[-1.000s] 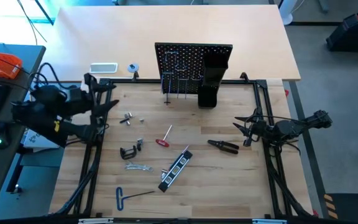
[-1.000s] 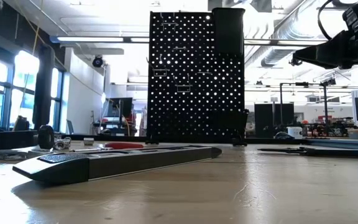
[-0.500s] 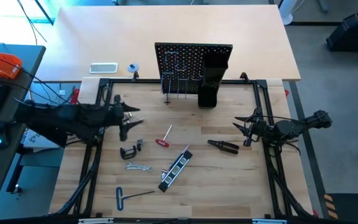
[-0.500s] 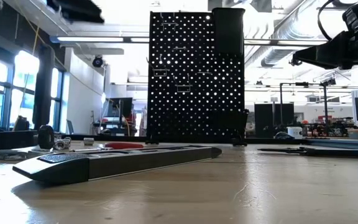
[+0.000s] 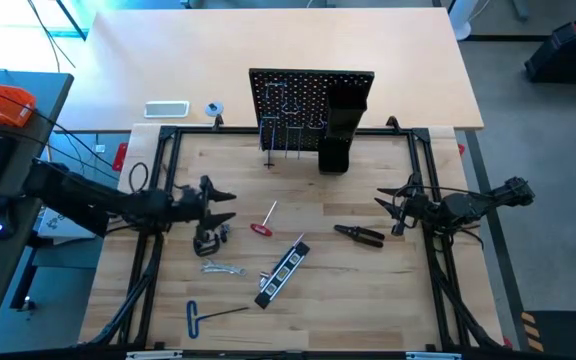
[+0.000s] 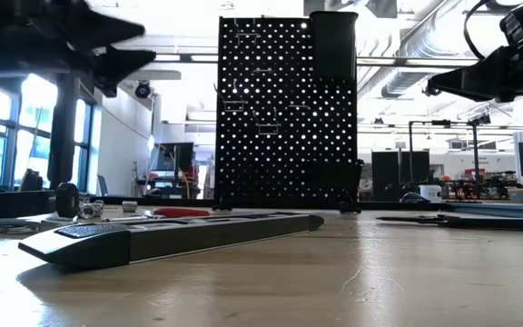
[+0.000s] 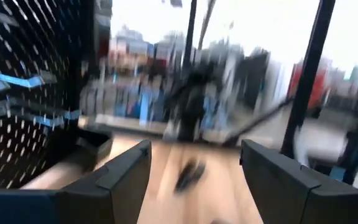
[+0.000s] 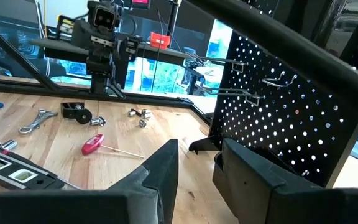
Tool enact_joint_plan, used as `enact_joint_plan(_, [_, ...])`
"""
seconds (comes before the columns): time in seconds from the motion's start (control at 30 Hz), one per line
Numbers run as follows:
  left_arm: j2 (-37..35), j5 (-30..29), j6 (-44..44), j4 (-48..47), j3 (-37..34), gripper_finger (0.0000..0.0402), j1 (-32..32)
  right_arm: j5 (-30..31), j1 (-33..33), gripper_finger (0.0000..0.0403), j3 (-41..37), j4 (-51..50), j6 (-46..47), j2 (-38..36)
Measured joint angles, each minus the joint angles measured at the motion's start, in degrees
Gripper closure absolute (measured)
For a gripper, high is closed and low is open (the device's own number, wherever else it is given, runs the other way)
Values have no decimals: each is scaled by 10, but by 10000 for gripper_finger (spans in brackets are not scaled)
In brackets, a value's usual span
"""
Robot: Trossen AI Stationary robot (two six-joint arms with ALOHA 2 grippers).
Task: Hang tools onto peg board
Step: Put the socket into the bottom black bin on the peg board
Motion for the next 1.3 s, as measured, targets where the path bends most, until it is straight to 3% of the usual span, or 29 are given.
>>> enact_joint_plan(0.1, [6,11,5,61,-7,163,8,0,0,284,0,-1,0,0])
enact_joint_plan(0.2, [6,33,38,60,14,163,9,0,0,284,0,-3,0,0])
enact_joint_plan(0.3, [5,15,62,15,53,163,10,0,0,284,0,-3,0,0])
enact_joint_plan(0.47, [10,-18,101,-245,166,163,32,0,0,284,0,-3,0,0])
enact_joint_plan(0.6, [35,-106,97,-465,271,163,67,0,0,284,0,-3,0,0])
enact_joint_plan(0.67, [50,-123,77,-551,311,163,97,0,0,284,0,-3,0,0])
enact_joint_plan(0.8, [95,-57,36,-671,353,163,177,0,0,284,0,-3,0,0])
enact_joint_plan(1.03, [190,38,49,-700,355,163,298,0,0,284,0,-3,0,0])
enact_joint_plan(1.3, [262,111,60,-749,355,163,390,0,0,284,0,-3,0,0])
